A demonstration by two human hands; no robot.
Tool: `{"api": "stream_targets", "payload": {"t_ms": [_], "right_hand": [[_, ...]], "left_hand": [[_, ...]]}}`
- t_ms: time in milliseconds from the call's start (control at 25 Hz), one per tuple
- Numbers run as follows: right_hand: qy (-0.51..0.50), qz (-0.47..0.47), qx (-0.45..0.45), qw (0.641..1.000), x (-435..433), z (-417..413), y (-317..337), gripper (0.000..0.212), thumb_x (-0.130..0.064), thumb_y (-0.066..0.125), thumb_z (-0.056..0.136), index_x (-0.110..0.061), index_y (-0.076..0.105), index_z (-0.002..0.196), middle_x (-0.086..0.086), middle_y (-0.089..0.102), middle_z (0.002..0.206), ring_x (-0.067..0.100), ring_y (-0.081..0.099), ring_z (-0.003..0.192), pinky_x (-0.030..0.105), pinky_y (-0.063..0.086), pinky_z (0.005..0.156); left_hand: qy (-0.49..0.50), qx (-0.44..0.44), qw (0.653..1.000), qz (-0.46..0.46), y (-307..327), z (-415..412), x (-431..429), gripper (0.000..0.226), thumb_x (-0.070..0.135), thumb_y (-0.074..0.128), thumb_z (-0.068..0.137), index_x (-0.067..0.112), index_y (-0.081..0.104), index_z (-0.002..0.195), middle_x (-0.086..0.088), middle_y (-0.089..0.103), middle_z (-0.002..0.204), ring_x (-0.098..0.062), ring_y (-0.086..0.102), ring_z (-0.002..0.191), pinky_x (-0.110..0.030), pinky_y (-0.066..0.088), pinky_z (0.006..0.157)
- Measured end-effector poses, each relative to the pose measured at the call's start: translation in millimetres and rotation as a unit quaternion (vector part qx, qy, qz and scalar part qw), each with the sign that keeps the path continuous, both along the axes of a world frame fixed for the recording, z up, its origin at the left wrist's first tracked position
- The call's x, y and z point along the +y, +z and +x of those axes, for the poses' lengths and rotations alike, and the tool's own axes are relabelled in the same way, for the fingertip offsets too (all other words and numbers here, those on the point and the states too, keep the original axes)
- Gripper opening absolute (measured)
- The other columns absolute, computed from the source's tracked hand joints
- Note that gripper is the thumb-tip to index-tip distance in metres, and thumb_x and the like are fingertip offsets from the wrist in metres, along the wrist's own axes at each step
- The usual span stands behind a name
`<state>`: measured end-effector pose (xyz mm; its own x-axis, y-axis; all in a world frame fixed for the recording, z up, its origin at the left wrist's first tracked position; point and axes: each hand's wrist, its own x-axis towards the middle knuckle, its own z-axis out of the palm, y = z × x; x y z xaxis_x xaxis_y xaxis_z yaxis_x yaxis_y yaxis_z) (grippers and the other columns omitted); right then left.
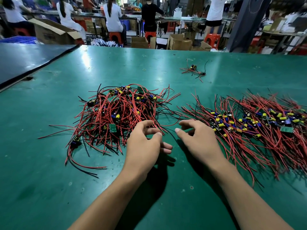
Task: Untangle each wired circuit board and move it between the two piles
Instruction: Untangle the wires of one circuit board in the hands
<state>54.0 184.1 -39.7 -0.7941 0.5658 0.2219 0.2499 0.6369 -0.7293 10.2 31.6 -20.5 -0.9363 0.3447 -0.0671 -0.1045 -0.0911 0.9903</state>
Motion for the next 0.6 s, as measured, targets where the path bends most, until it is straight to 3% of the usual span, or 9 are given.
{"api": "stream_targets", "payload": {"t_ms": [80,160,280,400,600], "right_hand": [[0.020,-0.086,0.015,0.996,-7,-2,0,0.043,-0.029,0.075,0.089,-0.020,0.064,0.130,-0.004,0.070,0.105,-0.001,0.055,0.061,0.009,0.043,0.065],[0.043,-0.140,0.036,0.989,-11,-4,-2,0.038,-0.026,0.073,0.091,-0.022,0.066,0.128,-0.005,0.072,0.100,0.001,0.054,0.060,0.017,0.047,0.069],[0.053,-0.137,0.074,0.986,-14,-4,-2,0.013,-0.022,0.068,0.095,-0.016,0.078,0.102,-0.007,0.075,0.084,-0.003,0.058,0.063,0.014,0.045,0.068],[0.035,-0.174,0.154,0.972,-11,-3,4,0.019,-0.024,0.063,0.099,-0.019,0.076,0.086,0.003,0.074,0.080,0.003,0.058,0.064,0.014,0.045,0.061],[0.025,-0.407,0.287,0.867,-2,-3,21,0.037,-0.021,0.056,0.102,-0.021,0.076,0.071,-0.004,0.068,0.069,0.008,0.056,0.057,0.018,0.045,0.055]], "left_hand": [[-0.017,-0.043,0.999,0.009,0,0,1,0.031,-0.005,0.048,0.096,0.009,0.046,0.124,-0.015,0.057,0.108,-0.024,0.069,0.055,-0.030,0.056,0.050],[-0.035,-0.078,0.996,0.004,-3,1,3,0.031,-0.005,0.047,0.097,0.008,0.044,0.125,-0.015,0.058,0.109,-0.023,0.069,0.055,-0.033,0.058,0.051],[-0.044,-0.096,0.994,-0.005,-6,-1,4,0.029,-0.003,0.049,0.097,0.007,0.045,0.124,-0.016,0.059,0.110,-0.024,0.070,0.059,-0.036,0.061,0.060],[-0.044,-0.107,0.993,-0.005,-6,-4,4,0.024,-0.002,0.050,0.097,0.004,0.048,0.120,-0.020,0.058,0.111,-0.026,0.070,0.060,-0.038,0.061,0.059],[-0.052,-0.132,0.990,0.013,-5,-5,3,0.013,0.000,0.053,0.096,0.003,0.052,0.108,-0.023,0.067,0.102,-0.028,0.071,0.061,-0.035,0.059,0.052]]}}
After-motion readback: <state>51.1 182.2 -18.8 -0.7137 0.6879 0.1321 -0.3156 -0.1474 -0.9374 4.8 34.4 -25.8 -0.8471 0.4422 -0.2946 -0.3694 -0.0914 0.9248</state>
